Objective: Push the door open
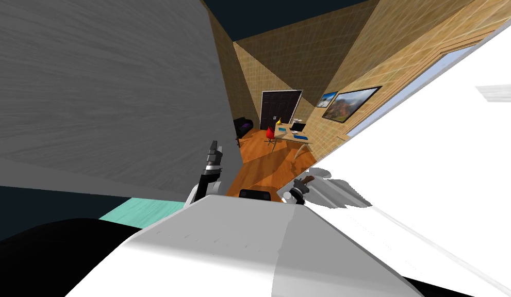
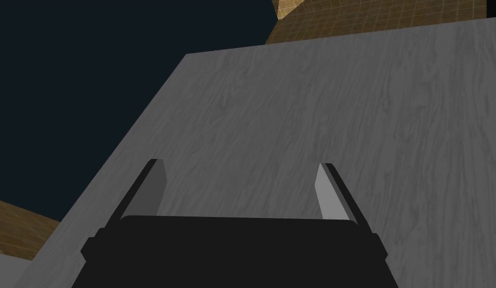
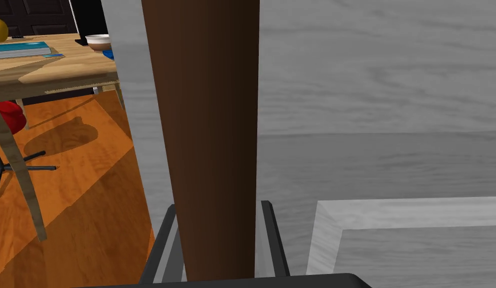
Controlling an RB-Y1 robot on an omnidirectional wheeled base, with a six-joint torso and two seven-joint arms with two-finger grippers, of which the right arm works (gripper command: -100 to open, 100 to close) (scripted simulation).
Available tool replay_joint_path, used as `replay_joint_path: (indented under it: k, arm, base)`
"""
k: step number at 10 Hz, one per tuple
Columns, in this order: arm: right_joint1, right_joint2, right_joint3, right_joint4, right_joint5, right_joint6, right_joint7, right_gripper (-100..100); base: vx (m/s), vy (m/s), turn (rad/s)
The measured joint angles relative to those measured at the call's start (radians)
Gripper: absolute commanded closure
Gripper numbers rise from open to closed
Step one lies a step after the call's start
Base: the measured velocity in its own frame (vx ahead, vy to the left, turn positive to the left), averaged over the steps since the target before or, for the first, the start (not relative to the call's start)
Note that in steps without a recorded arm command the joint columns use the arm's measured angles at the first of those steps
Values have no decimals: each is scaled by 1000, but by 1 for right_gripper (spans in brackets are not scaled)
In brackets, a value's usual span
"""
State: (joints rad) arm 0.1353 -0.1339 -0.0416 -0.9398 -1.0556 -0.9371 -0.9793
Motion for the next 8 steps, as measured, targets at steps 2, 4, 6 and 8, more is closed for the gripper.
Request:
replay_joint_path:
  k: [2,4,6,8]
  arm:
    - [-3,-4,-18,14,-15,-8,-3,100]
    - [-3,-3,-43,13,-35,-17,4,100]
    - [7,-5,-70,-2,-57,-15,20,100]
    - [0,-7,-90,14,-70,-32,19,100]
  base:
    - [212,-119,-53]
    - [209,-126,-69]
    - [200,-97,-52]
    - [186,-74,-58]
